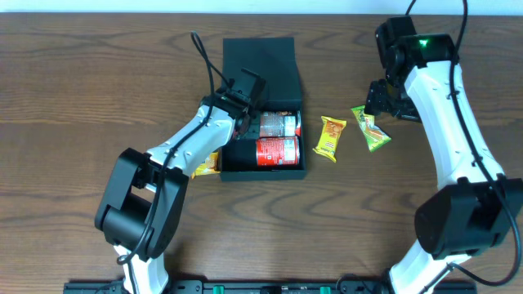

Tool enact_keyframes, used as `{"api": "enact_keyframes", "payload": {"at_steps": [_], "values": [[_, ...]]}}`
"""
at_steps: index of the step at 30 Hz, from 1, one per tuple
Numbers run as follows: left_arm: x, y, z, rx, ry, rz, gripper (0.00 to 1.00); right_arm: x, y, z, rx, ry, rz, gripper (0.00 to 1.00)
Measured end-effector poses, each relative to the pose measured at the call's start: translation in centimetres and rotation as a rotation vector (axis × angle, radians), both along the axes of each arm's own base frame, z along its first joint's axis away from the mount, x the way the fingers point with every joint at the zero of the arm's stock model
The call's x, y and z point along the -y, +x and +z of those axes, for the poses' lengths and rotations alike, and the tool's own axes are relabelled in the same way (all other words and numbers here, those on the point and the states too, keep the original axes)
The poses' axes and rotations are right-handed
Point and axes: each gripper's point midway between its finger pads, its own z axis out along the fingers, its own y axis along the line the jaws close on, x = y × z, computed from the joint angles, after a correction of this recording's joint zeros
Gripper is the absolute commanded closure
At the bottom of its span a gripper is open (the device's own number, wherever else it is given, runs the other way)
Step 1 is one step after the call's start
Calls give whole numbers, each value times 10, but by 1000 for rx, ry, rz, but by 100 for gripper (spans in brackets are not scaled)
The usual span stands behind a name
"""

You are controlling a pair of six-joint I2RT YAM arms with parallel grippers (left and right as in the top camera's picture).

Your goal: Pack container

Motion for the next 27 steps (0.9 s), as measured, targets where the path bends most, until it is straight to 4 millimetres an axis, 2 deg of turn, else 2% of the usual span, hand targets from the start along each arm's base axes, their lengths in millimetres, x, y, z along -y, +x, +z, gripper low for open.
{"api": "enact_keyframes", "payload": {"at_steps": [4, 18, 23, 27], "values": [[-1, -15, -4, -70, -7, -11, 86, 0, 0, 0, 1, 0, 0, 9], [35, -43, -4, -190, -169, -59, 83, 0, 1, 0, 3, 0, 0, 8], [40, -46, -3, -206, -192, -63, 74, 0, 1, 0, 3, 0, 0, 8], [42, -47, -2, -209, -202, -57, 73, 0, 1, 0, 4, 0, 0, 8]]}}
